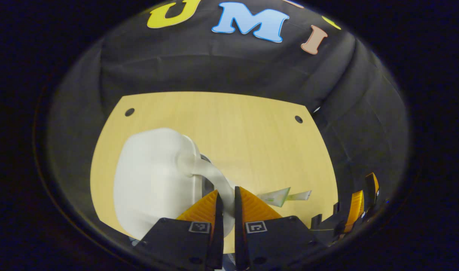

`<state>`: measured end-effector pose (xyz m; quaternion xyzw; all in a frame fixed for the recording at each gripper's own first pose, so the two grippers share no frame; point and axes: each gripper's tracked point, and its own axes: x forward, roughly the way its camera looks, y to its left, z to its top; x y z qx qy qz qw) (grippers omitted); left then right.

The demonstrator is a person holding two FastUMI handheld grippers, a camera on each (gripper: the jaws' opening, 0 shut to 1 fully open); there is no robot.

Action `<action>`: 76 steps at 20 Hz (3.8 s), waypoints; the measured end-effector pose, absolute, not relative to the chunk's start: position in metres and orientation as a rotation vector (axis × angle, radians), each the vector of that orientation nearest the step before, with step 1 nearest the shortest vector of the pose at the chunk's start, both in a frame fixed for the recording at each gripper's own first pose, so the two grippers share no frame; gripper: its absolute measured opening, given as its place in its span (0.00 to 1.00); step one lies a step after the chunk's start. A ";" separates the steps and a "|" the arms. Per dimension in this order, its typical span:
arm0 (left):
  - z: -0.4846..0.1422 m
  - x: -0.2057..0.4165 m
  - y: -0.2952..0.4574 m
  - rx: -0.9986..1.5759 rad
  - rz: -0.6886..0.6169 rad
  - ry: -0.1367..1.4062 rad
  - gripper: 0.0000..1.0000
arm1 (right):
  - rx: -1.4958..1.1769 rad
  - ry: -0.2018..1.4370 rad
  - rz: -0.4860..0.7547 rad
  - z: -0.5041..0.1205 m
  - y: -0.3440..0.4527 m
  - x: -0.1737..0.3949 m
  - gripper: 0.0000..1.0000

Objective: First open the suitcase, pack the skin care products into it, and then close the suitcase.

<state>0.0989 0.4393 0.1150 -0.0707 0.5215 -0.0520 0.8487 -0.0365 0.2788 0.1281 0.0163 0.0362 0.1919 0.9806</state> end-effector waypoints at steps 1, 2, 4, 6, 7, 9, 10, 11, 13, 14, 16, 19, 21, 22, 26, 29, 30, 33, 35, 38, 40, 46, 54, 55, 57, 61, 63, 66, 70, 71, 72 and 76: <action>0.132 0.101 0.462 -0.111 -0.088 1.071 0.20 | 0.031 0.069 0.378 0.130 0.280 -0.035 0.94; 0.148 0.103 0.487 -0.074 -0.068 1.048 0.20 | 0.027 0.067 0.367 0.130 0.281 -0.033 0.94; 0.176 0.104 0.531 -0.011 -0.040 1.009 0.19 | 0.024 0.059 0.351 0.137 0.286 -0.033 0.94; 0.193 0.101 0.567 0.005 -0.025 0.985 0.19 | 0.023 0.047 0.334 0.145 0.296 -0.033 0.94; 0.194 0.100 0.585 -0.004 -0.016 0.982 0.19 | 0.027 0.040 0.324 0.149 0.301 -0.034 0.94; 0.193 0.098 0.623 -0.017 0.005 0.976 0.19 | 0.038 0.025 0.294 0.159 0.313 -0.035 0.94; 0.190 0.098 0.644 -0.016 0.014 0.972 0.19 | 0.038 0.023 0.279 0.163 0.320 -0.036 0.94; 0.188 0.099 0.664 -0.011 0.021 0.965 0.19 | 0.032 0.018 0.263 0.164 0.328 -0.038 0.94; 0.185 0.105 0.703 0.003 0.041 0.952 0.19 | 0.018 0.014 0.231 0.169 0.341 -0.044 0.93; 0.181 0.107 0.722 0.004 0.048 0.951 0.19 | 0.020 0.018 0.220 0.171 0.350 -0.047 0.94; 0.166 0.109 0.761 0.024 0.078 0.960 0.19 | 0.039 0.031 0.201 0.172 0.365 -0.051 0.94; 0.134 0.110 0.823 0.050 0.118 0.978 0.19 | 0.058 0.038 0.163 0.177 0.381 -0.055 0.94; 0.104 0.109 0.867 0.063 0.156 0.991 0.19 | 0.048 0.040 0.136 0.180 0.389 -0.052 0.94; 0.085 0.105 0.886 0.047 0.171 1.005 0.19 | 0.047 0.040 0.128 0.182 0.393 -0.052 0.94; 0.016 0.094 0.948 -0.055 0.204 1.045 0.20 | 0.062 0.033 0.100 0.193 0.406 -0.050 0.94; -0.027 0.087 0.966 -0.108 0.202 1.070 0.20 | 0.046 0.035 0.088 0.196 0.410 -0.050 0.94; -0.040 0.083 0.969 -0.104 0.200 1.076 0.20 | 0.032 0.036 0.085 0.197 0.413 -0.050 0.94; -0.080 0.079 0.972 -0.086 0.205 1.080 0.20 | -0.026 0.039 0.090 0.198 0.417 -0.054 0.94; -0.095 0.075 0.979 -0.098 0.242 1.088 0.21 | -0.055 0.040 0.084 0.199 0.416 -0.056 0.94; -0.093 0.072 0.984 -0.169 0.282 1.042 0.38 | -0.035 0.044 0.088 0.200 0.413 -0.060 0.94; -0.076 0.074 0.984 -0.194 0.317 0.972 0.55 | -0.028 0.053 0.083 0.197 0.404 -0.061 0.94; 0.009 0.074 0.993 -0.125 0.444 0.674 1.00 | -0.020 0.034 0.106 0.197 0.378 -0.064 0.94; 0.136 0.086 0.864 -0.087 0.318 0.302 1.00 | 0.010 0.032 0.132 0.186 0.333 -0.062 0.94; 0.143 0.089 0.840 -0.101 0.288 0.262 1.00 | 0.010 0.034 0.135 0.184 0.328 -0.063 0.94; 0.158 0.089 0.795 -0.116 0.240 0.212 1.00 | 0.020 0.029 0.133 0.185 0.315 -0.064 0.94; 0.167 0.086 0.686 -0.104 0.119 0.194 0.98 | 0.047 0.031 0.122 0.180 0.292 -0.063 0.94; 0.168 0.095 0.632 -0.079 0.055 0.180 0.97 | 0.055 0.045 0.117 0.174 0.281 -0.064 0.94; 0.158 0.102 0.549 -0.071 -0.058 0.179 0.97 | 0.053 0.063 0.104 0.166 0.266 -0.063 0.94; 0.138 0.101 0.454 -0.110 -0.176 0.188 0.97 | 0.036 0.075 0.106 0.159 0.252 -0.064 0.94; 0.133 0.102 0.434 -0.116 -0.196 0.185 0.97 | 0.035 0.075 0.110 0.159 0.250 -0.064 0.94; 0.129 0.103 0.415 -0.119 -0.220 0.186 0.97 | 0.032 0.076 0.113 0.158 0.248 -0.063 0.94; 0.103 0.103 0.341 -0.131 -0.295 0.204 1.00 | 0.034 0.096 0.139 0.146 0.240 -0.054 0.94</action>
